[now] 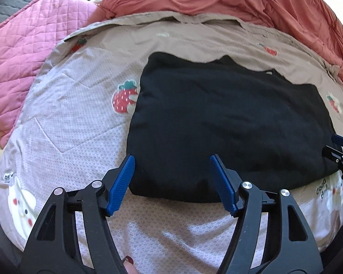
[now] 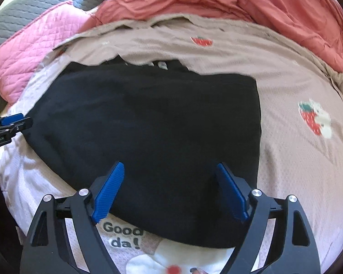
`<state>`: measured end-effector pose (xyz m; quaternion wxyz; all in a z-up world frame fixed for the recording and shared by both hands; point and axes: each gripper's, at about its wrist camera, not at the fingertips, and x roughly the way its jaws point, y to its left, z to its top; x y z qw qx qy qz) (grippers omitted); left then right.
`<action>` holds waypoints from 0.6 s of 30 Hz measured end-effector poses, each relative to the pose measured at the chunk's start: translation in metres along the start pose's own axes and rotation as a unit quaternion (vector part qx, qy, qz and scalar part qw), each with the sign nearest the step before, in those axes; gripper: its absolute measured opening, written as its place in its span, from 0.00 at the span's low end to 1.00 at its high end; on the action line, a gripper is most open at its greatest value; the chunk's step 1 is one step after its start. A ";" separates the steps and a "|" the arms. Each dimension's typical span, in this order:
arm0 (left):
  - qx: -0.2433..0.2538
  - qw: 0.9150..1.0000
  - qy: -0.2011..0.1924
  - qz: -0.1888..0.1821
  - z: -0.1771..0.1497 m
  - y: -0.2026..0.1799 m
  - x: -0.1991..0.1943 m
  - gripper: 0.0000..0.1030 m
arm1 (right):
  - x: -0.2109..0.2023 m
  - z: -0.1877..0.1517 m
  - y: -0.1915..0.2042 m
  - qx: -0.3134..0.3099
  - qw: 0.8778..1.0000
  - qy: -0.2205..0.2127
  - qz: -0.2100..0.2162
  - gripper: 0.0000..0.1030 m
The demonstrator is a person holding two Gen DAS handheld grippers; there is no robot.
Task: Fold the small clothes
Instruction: 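Lift both tools and bring the right tool to the sweatshirt's side edge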
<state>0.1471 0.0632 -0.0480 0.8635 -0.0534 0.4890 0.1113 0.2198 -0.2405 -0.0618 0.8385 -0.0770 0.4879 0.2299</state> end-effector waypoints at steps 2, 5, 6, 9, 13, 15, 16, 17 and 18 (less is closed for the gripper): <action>0.000 1.000 0.006 -0.002 -0.004 0.002 0.005 0.58 | 0.002 -0.004 -0.003 0.010 1.000 0.002 -0.007 0.80; -0.002 1.000 0.007 -0.008 -0.009 0.005 0.009 0.58 | 0.002 -0.007 -0.006 0.018 1.000 0.000 -0.018 0.81; -0.004 1.000 0.007 -0.012 -0.010 0.006 0.011 0.58 | 0.003 -0.009 -0.007 0.022 1.000 0.001 -0.021 0.82; -0.011 1.000 0.008 -0.022 -0.014 0.011 0.013 0.59 | 0.005 -0.012 -0.012 0.044 0.999 -0.004 -0.024 0.83; -0.029 0.999 0.015 -0.043 -0.019 0.019 0.015 0.59 | -0.009 -0.014 -0.010 0.061 0.997 -0.034 -0.022 0.84; -0.029 0.998 0.013 -0.048 -0.019 0.021 0.013 0.59 | -0.017 -0.015 -0.006 0.064 0.996 -0.050 -0.024 0.86; -0.029 0.998 0.012 -0.051 -0.018 0.022 0.011 0.59 | -0.023 -0.015 -0.001 0.063 0.996 -0.061 -0.025 0.87; -0.030 0.998 0.010 -0.052 -0.017 0.022 0.009 0.59 | -0.027 -0.015 0.003 0.060 0.995 -0.069 -0.027 0.88; -0.033 0.998 0.004 -0.054 -0.016 0.025 0.005 0.59 | -0.031 -0.015 0.010 0.052 0.995 -0.077 -0.031 0.88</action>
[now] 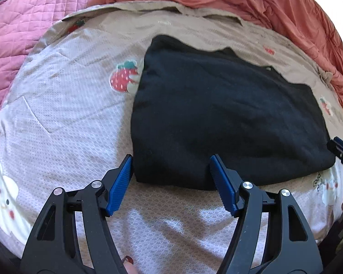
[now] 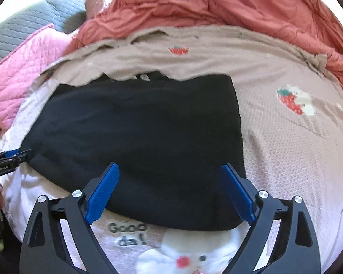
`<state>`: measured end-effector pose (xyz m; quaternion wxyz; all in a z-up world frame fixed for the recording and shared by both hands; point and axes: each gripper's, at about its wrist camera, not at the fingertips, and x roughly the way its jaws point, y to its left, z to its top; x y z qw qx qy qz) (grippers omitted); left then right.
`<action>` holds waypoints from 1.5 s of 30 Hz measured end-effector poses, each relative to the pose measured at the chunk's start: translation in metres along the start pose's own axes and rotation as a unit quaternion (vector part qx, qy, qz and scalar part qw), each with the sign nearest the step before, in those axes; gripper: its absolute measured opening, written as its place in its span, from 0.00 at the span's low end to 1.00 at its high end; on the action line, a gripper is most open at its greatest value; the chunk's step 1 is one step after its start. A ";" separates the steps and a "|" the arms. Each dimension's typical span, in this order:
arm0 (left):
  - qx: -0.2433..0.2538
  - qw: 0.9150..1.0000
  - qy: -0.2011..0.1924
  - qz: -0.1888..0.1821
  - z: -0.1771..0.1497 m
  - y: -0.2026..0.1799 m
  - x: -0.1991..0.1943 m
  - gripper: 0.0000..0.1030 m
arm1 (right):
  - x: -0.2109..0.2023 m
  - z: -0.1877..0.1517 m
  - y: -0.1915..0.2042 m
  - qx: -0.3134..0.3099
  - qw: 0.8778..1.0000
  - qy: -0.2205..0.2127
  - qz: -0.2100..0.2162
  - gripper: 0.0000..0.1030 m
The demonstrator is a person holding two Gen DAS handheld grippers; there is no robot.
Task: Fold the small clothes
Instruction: 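Lift both tools and bring the right tool to the sweatshirt's side edge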
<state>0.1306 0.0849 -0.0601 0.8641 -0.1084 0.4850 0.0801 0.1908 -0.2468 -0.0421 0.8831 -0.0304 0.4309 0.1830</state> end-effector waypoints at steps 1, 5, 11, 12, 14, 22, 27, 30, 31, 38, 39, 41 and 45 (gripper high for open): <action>-0.003 1.000 -0.004 -0.002 0.002 0.002 -0.002 0.63 | -0.005 -0.001 0.009 -0.013 1.000 -0.010 -0.004 0.90; -0.017 1.000 -0.018 -0.007 0.012 0.014 -0.010 0.65 | -0.018 -0.007 0.054 -0.071 0.997 -0.034 0.005 0.90; -0.033 0.999 -0.013 -0.020 0.019 0.025 -0.009 0.77 | -0.022 -0.017 0.105 -0.119 0.992 -0.043 0.010 0.92; -0.034 0.999 -0.013 -0.021 0.021 0.026 -0.009 0.79 | -0.021 -0.018 0.110 -0.119 0.992 -0.043 0.012 0.92; -0.033 0.999 -0.016 -0.022 0.024 0.028 -0.010 0.81 | -0.020 -0.020 0.120 -0.119 0.992 -0.039 0.016 0.92; -0.051 0.998 -0.020 -0.032 0.040 0.044 -0.011 0.86 | -0.011 -0.022 0.164 -0.136 0.990 -0.022 0.022 0.94; -0.080 0.996 -0.012 -0.047 0.052 0.068 -0.007 0.87 | 0.004 -0.024 0.199 -0.183 0.983 -0.016 0.014 0.94; -0.093 0.994 -0.002 -0.053 0.058 0.077 -0.001 0.87 | 0.012 -0.022 0.215 -0.202 0.979 -0.016 0.009 0.94; -0.093 0.994 -0.002 -0.053 0.060 0.078 0.000 0.87 | 0.015 -0.020 0.221 -0.209 0.978 -0.017 0.008 0.94; -0.102 0.993 -0.002 -0.064 0.073 0.086 0.007 0.87 | 0.044 -0.015 0.246 -0.236 0.972 0.000 -0.006 0.94; -0.103 0.993 -0.003 -0.064 0.075 0.087 0.008 0.87 | 0.048 -0.015 0.248 -0.239 0.971 0.000 -0.008 0.94; -0.106 0.993 -0.001 -0.060 0.077 0.090 0.013 0.87 | 0.056 -0.014 0.252 -0.245 0.969 0.003 -0.013 0.94; -0.112 0.992 0.005 -0.061 0.082 0.094 0.020 0.87 | 0.071 -0.016 0.260 -0.262 0.964 0.011 -0.037 0.94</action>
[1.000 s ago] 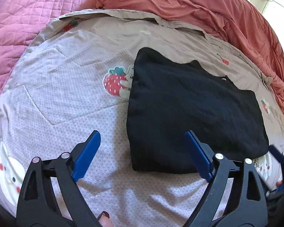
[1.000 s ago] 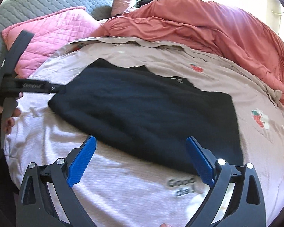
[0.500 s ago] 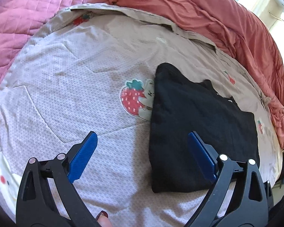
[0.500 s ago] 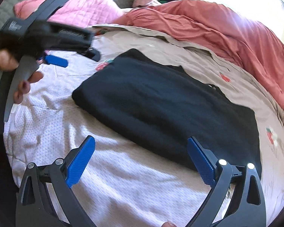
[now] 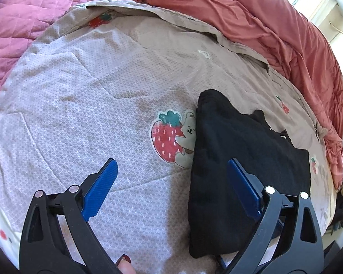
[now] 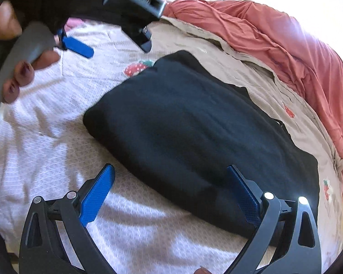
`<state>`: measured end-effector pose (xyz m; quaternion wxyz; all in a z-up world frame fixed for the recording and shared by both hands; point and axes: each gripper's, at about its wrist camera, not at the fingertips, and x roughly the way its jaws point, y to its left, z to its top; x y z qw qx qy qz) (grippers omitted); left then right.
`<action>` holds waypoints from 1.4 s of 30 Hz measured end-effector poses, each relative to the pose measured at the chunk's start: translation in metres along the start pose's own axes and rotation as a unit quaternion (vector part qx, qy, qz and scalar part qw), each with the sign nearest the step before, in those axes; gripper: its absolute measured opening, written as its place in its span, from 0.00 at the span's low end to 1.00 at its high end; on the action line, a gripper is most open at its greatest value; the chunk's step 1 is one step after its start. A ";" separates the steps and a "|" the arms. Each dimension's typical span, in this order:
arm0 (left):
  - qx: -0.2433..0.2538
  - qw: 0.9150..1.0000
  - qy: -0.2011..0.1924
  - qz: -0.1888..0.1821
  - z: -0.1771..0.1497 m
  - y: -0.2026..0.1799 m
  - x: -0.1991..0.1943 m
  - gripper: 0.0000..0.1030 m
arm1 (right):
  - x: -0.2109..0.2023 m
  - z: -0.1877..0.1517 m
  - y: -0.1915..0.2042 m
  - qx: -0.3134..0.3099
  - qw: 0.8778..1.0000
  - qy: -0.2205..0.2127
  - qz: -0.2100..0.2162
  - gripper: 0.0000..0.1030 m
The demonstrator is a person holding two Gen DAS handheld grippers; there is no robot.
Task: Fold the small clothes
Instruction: 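Lift both tools and bring the right tool to the sweatshirt's side edge, then grasp the side edge of the black sweatshirt with the right tool, then lift the grasped side with the right tool and fold it over the body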
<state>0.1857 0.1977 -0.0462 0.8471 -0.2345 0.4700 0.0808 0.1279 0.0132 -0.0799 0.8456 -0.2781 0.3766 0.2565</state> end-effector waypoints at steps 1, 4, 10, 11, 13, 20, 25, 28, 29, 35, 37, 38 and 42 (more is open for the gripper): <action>0.002 1.000 0.000 0.001 0.001 0.000 0.001 0.87 | 0.002 0.000 0.002 -0.002 1.000 0.000 -0.003 0.94; 0.007 1.000 0.000 0.001 0.005 -0.003 0.004 0.87 | 0.007 0.005 0.007 -0.018 1.000 -0.009 -0.016 0.93; -0.001 1.000 0.009 0.001 0.009 0.001 0.014 0.87 | 0.014 0.015 0.016 -0.043 0.997 -0.032 -0.051 0.93; -0.005 1.000 0.012 -0.001 0.009 0.002 0.016 0.87 | 0.013 0.016 0.017 -0.045 0.996 -0.041 -0.062 0.93; -0.010 1.000 0.019 -0.009 0.010 0.003 0.021 0.87 | 0.009 0.015 0.017 -0.047 0.994 -0.059 -0.077 0.92; -0.052 0.995 0.040 -0.078 0.017 0.007 0.038 0.87 | 0.006 0.014 0.019 -0.063 0.993 -0.071 -0.071 0.58; -0.071 0.989 0.056 -0.120 0.018 0.007 0.045 0.87 | -0.004 0.012 0.015 -0.055 0.994 -0.080 -0.047 0.15; -0.072 0.984 0.067 -0.146 0.018 0.001 0.050 0.87 | -0.013 0.014 0.001 -0.021 0.996 -0.087 -0.023 0.10; -0.072 0.983 0.072 -0.153 0.019 -0.002 0.052 0.87 | -0.016 0.014 -0.002 -0.011 0.996 -0.089 -0.015 0.09; -0.066 0.973 0.098 -0.196 0.015 -0.019 0.063 0.87 | -0.026 0.015 -0.018 0.028 0.995 -0.098 0.018 0.08; -0.068 0.969 0.105 -0.211 0.012 -0.023 0.067 0.86 | -0.028 0.014 -0.019 0.033 0.994 -0.100 0.022 0.08; -0.064 0.969 0.107 -0.214 0.011 -0.026 0.068 0.85 | -0.028 0.013 -0.018 0.033 0.994 -0.099 0.021 0.08; -0.053 0.967 0.115 -0.220 0.008 -0.029 0.070 0.53 | -0.027 0.010 -0.015 0.036 0.995 -0.095 0.023 0.08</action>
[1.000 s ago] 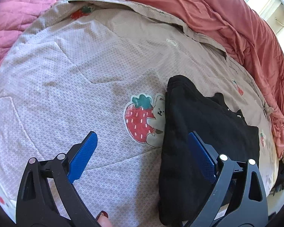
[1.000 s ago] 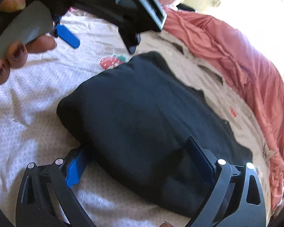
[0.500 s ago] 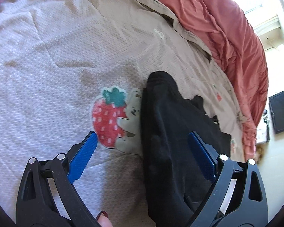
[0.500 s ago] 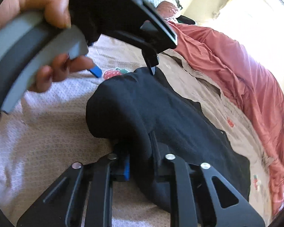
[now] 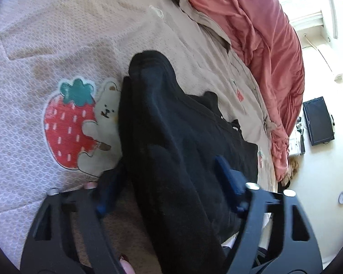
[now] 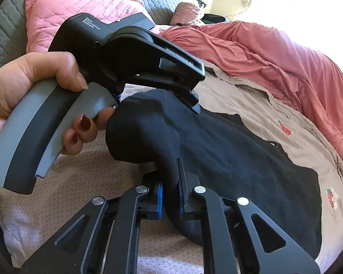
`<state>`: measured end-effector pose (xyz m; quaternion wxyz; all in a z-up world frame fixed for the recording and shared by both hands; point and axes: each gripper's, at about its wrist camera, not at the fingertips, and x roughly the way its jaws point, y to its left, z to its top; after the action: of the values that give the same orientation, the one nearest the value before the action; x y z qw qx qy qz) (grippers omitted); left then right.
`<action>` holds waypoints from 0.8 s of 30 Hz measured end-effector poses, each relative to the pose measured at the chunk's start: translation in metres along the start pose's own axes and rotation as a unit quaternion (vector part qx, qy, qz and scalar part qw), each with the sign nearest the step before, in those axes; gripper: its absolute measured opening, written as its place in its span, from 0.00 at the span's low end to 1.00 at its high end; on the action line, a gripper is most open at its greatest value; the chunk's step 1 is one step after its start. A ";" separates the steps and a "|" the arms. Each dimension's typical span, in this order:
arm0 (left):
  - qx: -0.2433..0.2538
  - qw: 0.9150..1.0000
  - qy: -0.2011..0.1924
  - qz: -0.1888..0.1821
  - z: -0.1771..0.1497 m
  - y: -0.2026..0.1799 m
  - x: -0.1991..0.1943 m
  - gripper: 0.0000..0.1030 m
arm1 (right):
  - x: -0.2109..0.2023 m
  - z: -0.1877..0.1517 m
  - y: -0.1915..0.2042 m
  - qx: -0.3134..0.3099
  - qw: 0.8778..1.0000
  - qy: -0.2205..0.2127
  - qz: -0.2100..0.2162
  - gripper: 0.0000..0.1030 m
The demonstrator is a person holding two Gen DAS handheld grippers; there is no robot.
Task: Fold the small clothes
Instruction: 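Lift the grasped side with the right tool and fold it over the body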
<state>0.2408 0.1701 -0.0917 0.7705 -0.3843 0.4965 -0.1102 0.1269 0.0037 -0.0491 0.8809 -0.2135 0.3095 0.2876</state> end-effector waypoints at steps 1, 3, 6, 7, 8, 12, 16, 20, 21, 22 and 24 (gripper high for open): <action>0.000 1.000 0.003 -0.001 -0.001 0.000 0.002 0.49 | 0.000 -0.001 0.000 0.001 1.000 0.001 0.000 0.08; 0.004 1.000 0.010 0.002 -0.003 -0.002 0.007 0.41 | 0.000 -0.001 0.000 0.001 1.000 0.002 0.001 0.08; 0.007 1.000 0.010 0.008 -0.005 -0.003 0.009 0.31 | -0.001 -0.001 0.000 0.001 1.000 0.003 0.001 0.08; 0.006 1.000 0.008 0.008 -0.005 -0.004 0.009 0.27 | -0.001 0.000 0.000 0.001 1.000 0.002 0.001 0.08; 0.007 1.000 0.005 0.010 -0.006 -0.004 0.008 0.25 | -0.002 0.000 -0.001 0.002 1.000 0.002 0.000 0.08; 0.022 1.000 -0.007 0.018 -0.008 -0.016 0.003 0.19 | -0.008 0.000 -0.005 0.005 1.000 -0.004 -0.001 0.08; 0.034 0.999 -0.023 0.006 -0.011 -0.031 -0.007 0.16 | -0.019 -0.001 -0.013 0.013 1.000 -0.015 -0.002 0.08; 0.044 0.998 -0.043 0.003 -0.021 -0.052 -0.018 0.15 | -0.035 -0.003 -0.026 0.027 0.999 -0.023 -0.005 0.08; 0.042 0.998 -0.047 -0.001 -0.025 -0.058 -0.020 0.15 | -0.040 -0.004 -0.030 0.030 0.999 -0.025 -0.006 0.08; 0.042 0.998 -0.050 -0.003 -0.028 -0.065 -0.021 0.15 | -0.046 -0.006 -0.037 0.035 0.999 -0.030 -0.009 0.08; 0.053 0.997 -0.055 0.006 -0.034 -0.083 -0.021 0.15 | -0.053 -0.010 -0.045 0.047 0.998 -0.032 -0.010 0.08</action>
<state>0.2192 0.1093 -0.0265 0.8168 -0.3453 0.4487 -0.1105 0.1175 -0.0552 -0.0119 0.9024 -0.1655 0.2919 0.2704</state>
